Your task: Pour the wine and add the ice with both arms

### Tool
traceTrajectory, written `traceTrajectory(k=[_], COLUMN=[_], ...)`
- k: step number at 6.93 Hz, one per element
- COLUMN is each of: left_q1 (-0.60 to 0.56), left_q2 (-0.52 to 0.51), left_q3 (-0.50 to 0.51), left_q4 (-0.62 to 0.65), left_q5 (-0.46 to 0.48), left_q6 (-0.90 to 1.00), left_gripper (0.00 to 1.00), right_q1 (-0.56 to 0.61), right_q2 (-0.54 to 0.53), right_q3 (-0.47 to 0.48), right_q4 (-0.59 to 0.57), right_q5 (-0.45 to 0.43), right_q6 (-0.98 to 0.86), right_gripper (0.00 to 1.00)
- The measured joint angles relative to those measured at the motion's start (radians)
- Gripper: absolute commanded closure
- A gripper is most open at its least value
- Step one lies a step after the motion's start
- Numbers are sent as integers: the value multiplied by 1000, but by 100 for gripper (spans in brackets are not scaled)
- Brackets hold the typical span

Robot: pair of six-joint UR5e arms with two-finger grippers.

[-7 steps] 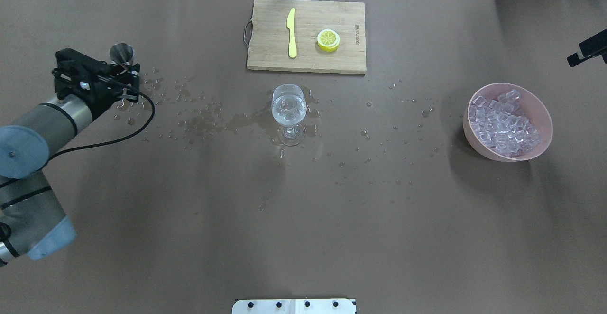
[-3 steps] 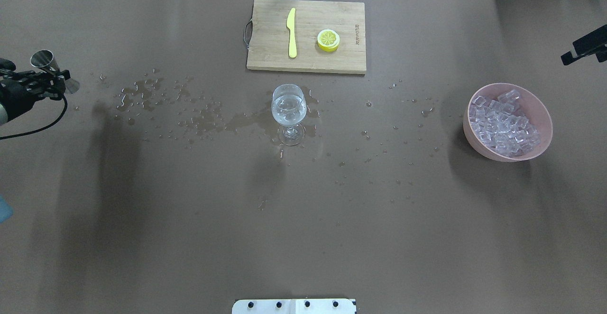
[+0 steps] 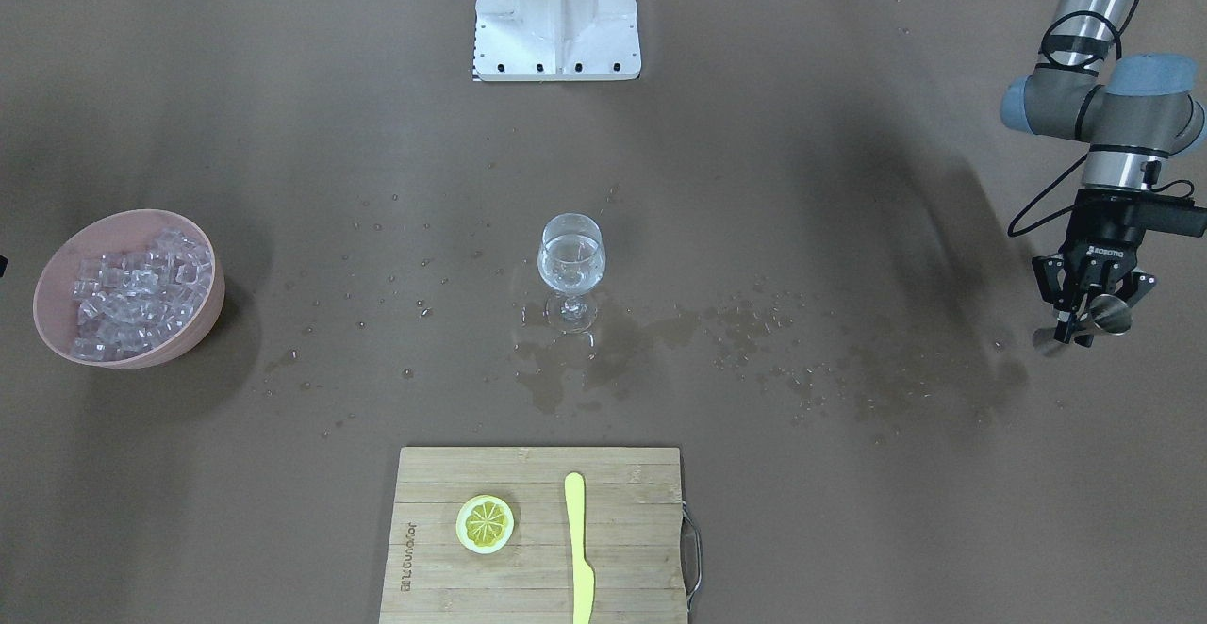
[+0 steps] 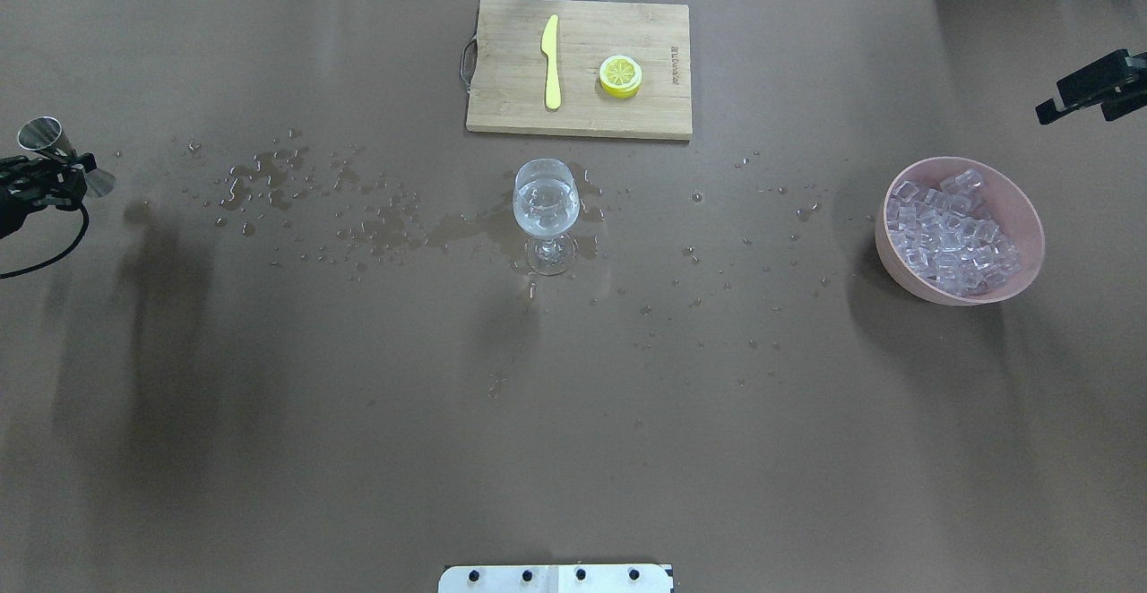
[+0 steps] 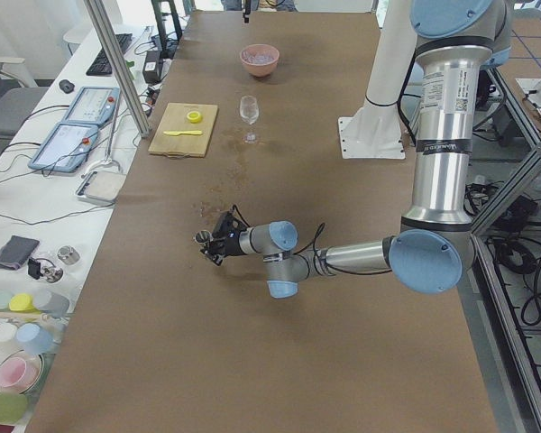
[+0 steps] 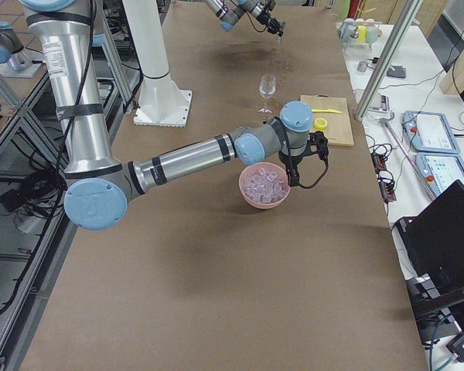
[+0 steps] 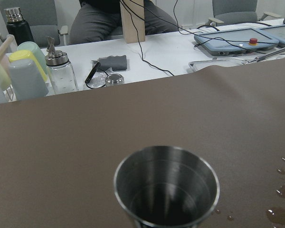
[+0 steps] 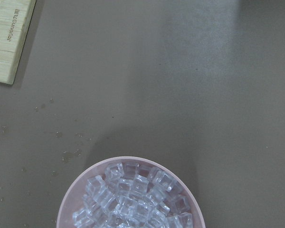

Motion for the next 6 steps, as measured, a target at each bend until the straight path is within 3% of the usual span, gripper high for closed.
traceTrajectory(k=[2, 4, 6], left_q1=[3, 4, 5], left_q2=[1, 0, 0], left_q3=[23, 28, 29], left_q4=[-3, -3, -2], left_q5=[0, 0, -1], left_q6=[-6, -9, -9], left_gripper=[74, 6, 2], right_q1=[-21, -30, -32], right_q2=[1, 2, 1], right_q3=[2, 3, 2], right_q4=[4, 3, 3], right_q5=[-32, -44, -45], right_q6=[4, 4, 4], right_gripper=[0, 0, 0])
